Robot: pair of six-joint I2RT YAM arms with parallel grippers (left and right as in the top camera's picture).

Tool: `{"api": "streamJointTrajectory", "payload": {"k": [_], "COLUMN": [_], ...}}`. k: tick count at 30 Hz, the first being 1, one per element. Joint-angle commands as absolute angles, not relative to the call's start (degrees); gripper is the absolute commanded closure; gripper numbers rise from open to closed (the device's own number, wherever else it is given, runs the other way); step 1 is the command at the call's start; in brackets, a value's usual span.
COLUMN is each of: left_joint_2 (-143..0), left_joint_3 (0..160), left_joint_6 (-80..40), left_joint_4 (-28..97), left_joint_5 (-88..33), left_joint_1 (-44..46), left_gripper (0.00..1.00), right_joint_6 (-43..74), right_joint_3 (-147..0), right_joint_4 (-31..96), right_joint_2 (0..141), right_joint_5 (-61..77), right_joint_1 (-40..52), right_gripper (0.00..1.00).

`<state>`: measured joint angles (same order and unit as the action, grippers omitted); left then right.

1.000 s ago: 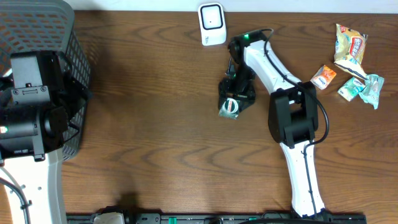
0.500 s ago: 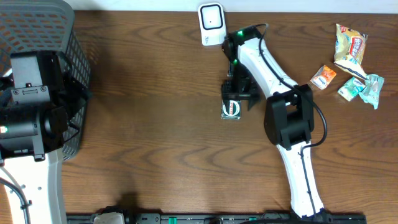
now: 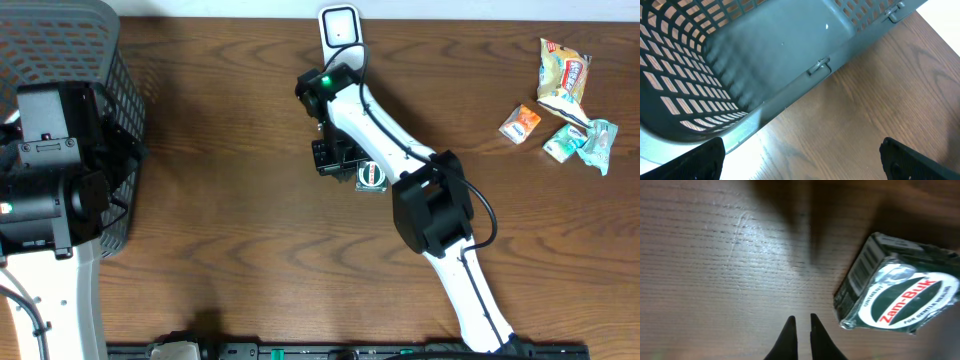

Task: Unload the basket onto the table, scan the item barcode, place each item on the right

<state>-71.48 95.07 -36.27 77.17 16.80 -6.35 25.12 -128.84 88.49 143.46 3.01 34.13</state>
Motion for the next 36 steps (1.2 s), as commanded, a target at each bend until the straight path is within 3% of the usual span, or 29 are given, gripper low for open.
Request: {"api": "streamJointTrajectory", "payload": {"k": [1,10,17,29,32,34,35,36], "left_joint_2": [-71.53,-71.53,-71.53,-71.53,-71.53,-71.53,-71.53,-71.53], "left_joint_3": [94.76,94.76,94.76,94.76,94.76,94.76,94.76,94.76], "left_joint_6": [-37.17,-37.17,-37.17,-37.17,-37.17,-37.17,-37.19,-37.19], "left_joint_4": [77.34,77.34,77.34,77.34,77.34,77.34,77.34,77.34], "left_joint_5": [17.37,17.37,17.37,17.37,17.37,17.37,17.37,17.37], "left_joint_1": [-6.63,-6.63,-6.63,-6.63,-6.63,-6.63,-6.63,-6.63], "left_gripper": [0.02,0.02,0.02,0.02,0.02,0.02,0.02,0.02], "right_joint_6": [29.45,38.17,44.07,25.58,23.40,22.02,22.02,22.11], "right_joint_3": [-126.15,-121.84,-123.68,-133.12,-132.81,-132.79,-132.75,-132.64], "right_joint_4": [87.44,90.48,95.48,96.09,96.01,95.77,95.64,95.07], "right_joint_2": [141.14,141.10,140.99,140.99,140.99,140.99,140.99,140.99], "right_joint_5": [0.91,-6.13,-13.47,2.57,2.55,2.44,2.13,0.36], "right_joint_1": [34.20,32.53,24.82,15.55,15.75,16.56,16.78,17.52], "right_gripper": [0.98,0.99,0.99,0.98,0.75,0.48,0.42,0.28]}}
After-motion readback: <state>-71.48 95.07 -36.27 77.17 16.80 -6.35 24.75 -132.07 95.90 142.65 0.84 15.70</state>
